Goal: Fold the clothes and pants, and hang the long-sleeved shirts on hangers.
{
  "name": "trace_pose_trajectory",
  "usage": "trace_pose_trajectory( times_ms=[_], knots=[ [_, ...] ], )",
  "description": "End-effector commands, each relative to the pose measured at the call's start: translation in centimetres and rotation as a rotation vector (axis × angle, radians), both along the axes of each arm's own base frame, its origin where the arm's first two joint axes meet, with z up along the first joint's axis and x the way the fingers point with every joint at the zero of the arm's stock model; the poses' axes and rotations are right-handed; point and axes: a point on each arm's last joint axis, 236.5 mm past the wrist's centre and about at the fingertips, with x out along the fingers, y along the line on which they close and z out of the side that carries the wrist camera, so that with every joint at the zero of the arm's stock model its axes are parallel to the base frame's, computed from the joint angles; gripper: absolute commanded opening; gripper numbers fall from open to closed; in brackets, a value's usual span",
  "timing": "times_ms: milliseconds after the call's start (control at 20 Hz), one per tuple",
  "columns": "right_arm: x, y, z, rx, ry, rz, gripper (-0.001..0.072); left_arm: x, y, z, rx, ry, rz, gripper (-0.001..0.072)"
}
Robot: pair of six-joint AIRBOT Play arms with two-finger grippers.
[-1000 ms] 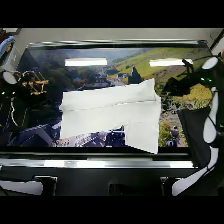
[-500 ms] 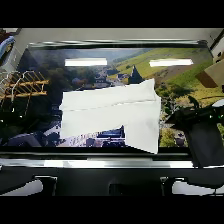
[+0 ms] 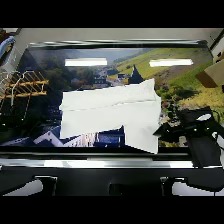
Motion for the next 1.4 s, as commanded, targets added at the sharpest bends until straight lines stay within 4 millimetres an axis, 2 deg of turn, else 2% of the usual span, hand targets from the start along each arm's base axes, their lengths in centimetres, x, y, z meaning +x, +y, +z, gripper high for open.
trace_pose_trajectory(
  times_ms=[0, 50, 100, 150, 350, 550, 700, 1000, 1050, 1100, 1150, 1250, 1300, 1350],
  knots=[
    [-0.4, 0.5, -1.8, -0.048, -0.009, 0.006, 0.0332, -0.1, -0.1, 0.0, -0.004, 0.0, 0.0, 0.0523],
    [-0.3, 0.7, -1.8, -0.049, -0.014, 0.005, 0.0247, -0.2, -0.1, -0.1, -0.004, 0.001, -0.003, 0.0523],
    [-0.1, 0.9, -1.7, -0.037, -0.02, -0.002, 0.012, -0.5, -0.3, -0.3, -0.007, -0.002, -0.028, 0.0523],
    [0.0, 1.0, -1.5, -0.034, -0.026, -0.001, 0.0031, -1.0, -0.6, -0.7, -0.01, 0.002, -0.044, 0.0523],
    [0.7, 0.9, -0.1, -0.048, -0.086, -0.001, 0.0033, -3.9, -2.6, -3.2, -0.047, 0.066, -0.087, 0.0523],
    [1.2, 0.7, 1.6, -0.066, -0.144, -0.004, 0.0033, -5.1, -4.6, -5.3, -0.032, 0.086, -0.124, 0.0522],
    [1.4, 0.7, 2.5, -0.075, -0.17, -0.006, 0.0033, -5.0, -5.4, -5.9, -0.021, 0.082, -0.134, 0.0523],
    [0.7, 1.3, 3.1, -0.04, -0.152, 0.011, 0.0033, -2.6, -6.0, -5.8, -0.016, 0.007, -0.087, 0.0519],
    [0.7, 1.4, 3.2, -0.037, -0.152, 0.012, 0.0033, -2.5, -6.2, -5.9, -0.012, 0.004, -0.092, 0.0464],
    [0.7, 1.4, 3.4, -0.037, -0.156, 0.012, 0.0033, -2.5, -6.4, -6.0, -0.011, 0.005, -0.098, 0.0311],
    [0.8, 1.4, 3.6, -0.04, -0.167, 0.01, 0.0033, -2.4, -6.7, -6.3, -0.011, 0.008, -0.104, 0.0192],
    [1.0, 1.3, 4.3, -0.051, -0.194, 0.01, 0.0033, -2.8, -7.6, -6.9, -0.017, 0.029, -0.132, 0.0175],
    [1.1, 1.3, 4.6, -0.056, -0.208, 0.009, 0.0033, -3.2, -8.0, -7.2, -0.02, 0.041, -0.146, 0.014],
    [1.1, 1.3, 5.0, -0.061, -0.22, 0.008, 0.0033, -3.4, -8.4, -7.3, -0.021, 0.046, -0.161, 0.0017]
  ],
)
